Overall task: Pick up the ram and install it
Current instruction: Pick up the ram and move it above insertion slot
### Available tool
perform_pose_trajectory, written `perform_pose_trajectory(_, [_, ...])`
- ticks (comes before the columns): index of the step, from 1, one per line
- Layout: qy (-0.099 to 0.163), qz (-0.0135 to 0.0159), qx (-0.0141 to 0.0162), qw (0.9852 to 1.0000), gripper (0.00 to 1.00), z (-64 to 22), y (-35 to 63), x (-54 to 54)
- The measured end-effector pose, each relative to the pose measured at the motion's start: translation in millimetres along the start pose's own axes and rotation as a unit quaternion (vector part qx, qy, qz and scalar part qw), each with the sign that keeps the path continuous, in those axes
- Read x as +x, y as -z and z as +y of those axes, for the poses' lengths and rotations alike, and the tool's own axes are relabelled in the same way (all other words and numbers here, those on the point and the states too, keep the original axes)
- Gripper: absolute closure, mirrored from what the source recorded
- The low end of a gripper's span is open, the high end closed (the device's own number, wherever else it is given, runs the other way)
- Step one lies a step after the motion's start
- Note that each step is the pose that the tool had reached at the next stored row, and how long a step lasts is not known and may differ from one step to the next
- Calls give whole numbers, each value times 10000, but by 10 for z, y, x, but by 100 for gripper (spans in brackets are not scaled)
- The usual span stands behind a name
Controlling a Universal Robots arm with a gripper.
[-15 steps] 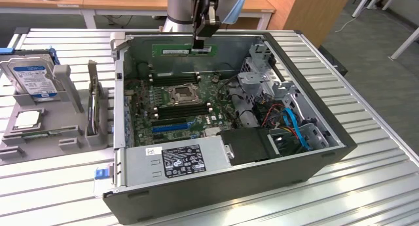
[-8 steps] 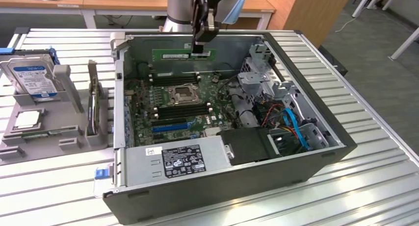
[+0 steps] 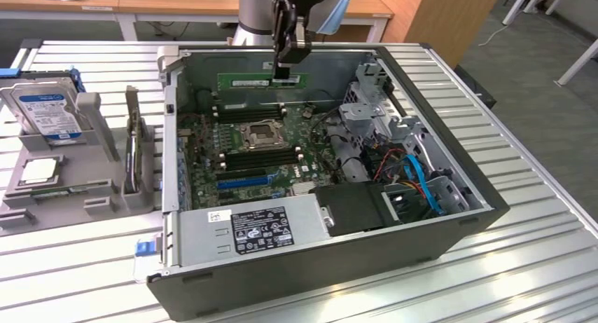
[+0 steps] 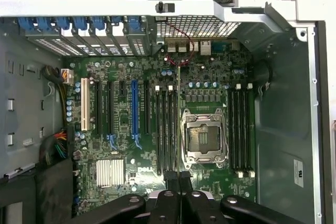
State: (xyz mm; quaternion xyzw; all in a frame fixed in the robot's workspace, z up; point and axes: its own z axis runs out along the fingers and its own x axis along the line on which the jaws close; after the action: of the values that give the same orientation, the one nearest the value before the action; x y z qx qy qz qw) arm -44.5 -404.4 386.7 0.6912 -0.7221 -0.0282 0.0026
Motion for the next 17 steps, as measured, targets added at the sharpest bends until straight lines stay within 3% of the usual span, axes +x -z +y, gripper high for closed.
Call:
perform_pose_trajectory(7, [0, 0, -2, 10000, 89, -89, 3, -4])
perform_pose_trajectory(17, [16, 1, -2, 10000, 89, -95, -31, -3])
